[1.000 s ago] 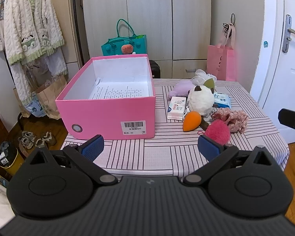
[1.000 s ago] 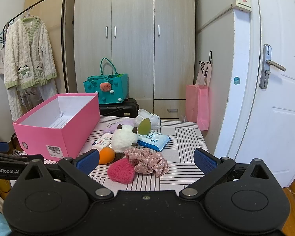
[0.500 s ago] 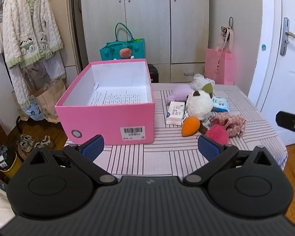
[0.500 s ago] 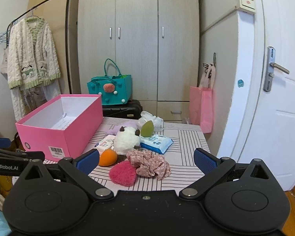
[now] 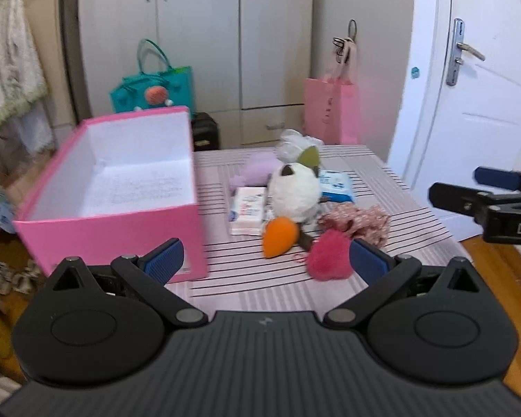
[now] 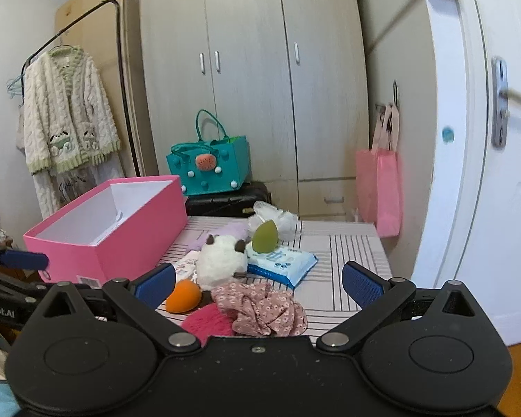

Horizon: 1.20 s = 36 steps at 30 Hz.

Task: Organize soft objects
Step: 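Grasp the pink pom-pom with the left tool while the right tool grasps the floral scrunchie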

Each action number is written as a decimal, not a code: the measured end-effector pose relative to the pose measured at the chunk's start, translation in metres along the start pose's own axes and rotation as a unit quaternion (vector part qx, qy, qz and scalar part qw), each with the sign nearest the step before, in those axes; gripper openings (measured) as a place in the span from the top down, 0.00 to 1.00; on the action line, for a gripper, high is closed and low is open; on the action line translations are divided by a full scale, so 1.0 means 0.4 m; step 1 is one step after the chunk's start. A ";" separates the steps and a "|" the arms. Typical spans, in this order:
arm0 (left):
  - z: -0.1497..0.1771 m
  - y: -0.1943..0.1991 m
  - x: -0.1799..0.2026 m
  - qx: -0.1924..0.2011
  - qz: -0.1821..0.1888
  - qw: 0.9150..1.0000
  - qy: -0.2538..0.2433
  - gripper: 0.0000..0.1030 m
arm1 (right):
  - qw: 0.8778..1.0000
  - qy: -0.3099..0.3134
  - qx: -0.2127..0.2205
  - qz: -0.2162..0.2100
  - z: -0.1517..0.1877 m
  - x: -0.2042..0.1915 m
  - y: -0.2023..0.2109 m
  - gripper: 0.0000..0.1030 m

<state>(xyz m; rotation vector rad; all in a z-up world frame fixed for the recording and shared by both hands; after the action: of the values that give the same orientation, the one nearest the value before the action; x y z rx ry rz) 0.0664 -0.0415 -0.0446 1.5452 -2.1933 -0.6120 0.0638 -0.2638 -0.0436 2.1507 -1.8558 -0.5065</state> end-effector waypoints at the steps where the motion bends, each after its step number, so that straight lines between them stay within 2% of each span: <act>1: 0.000 -0.017 0.003 -0.001 0.009 1.000 -0.001 0.00 | 1.000 -0.003 -0.005 -0.005 0.001 0.010 -0.015 0.00; 5: 0.002 -0.087 0.024 -0.014 0.030 0.999 -0.021 0.00 | 0.999 -0.007 -0.028 -0.031 0.009 0.027 -0.064 0.00; 9: 0.014 -0.142 0.042 -0.019 0.068 0.997 -0.028 0.01 | 0.995 -0.020 -0.063 -0.071 0.012 0.045 -0.122 0.00; 14: 0.043 -0.201 0.077 -0.015 0.097 0.994 -0.056 0.03 | 0.992 -0.026 -0.098 -0.073 0.034 0.062 -0.201 0.00; 19: 0.061 -0.246 0.102 -0.023 0.141 0.988 -0.059 0.04 | 0.988 -0.040 -0.121 -0.085 0.057 0.079 -0.263 0.00; 23: 0.070 -0.267 0.117 -0.019 0.148 0.986 -0.073 0.13 | 0.986 -0.052 -0.131 -0.090 0.065 0.087 -0.300 0.00; 26: 0.079 -0.283 0.128 -0.022 0.144 0.985 -0.088 0.24 | 0.983 -0.068 -0.143 -0.095 0.070 0.098 -0.332 0.00; 31: 0.087 -0.317 0.140 -0.025 0.121 0.986 -0.108 0.28 | 0.976 -0.092 -0.166 -0.105 0.085 0.109 -0.375 0.00; 36: 0.092 -0.342 0.135 -0.047 0.137 0.985 -0.092 0.38 | 0.972 -0.097 -0.183 -0.111 0.102 0.106 -0.406 0.00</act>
<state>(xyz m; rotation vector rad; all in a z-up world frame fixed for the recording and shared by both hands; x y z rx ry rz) 0.1358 -0.1286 -0.1476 1.1511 -2.4194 -0.7804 0.1981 -0.2792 -0.1512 2.1178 -1.4668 -1.0518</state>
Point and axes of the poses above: each gripper's, at about its wrist camera, not at the fingertips, and y roughly against the way its jaws point, x to its right, z to its underside, the point moved 3 cm from there along -y, roughly the way its jaws point, and after that the axes turned 1 degree about y, right-handed, at the moved point
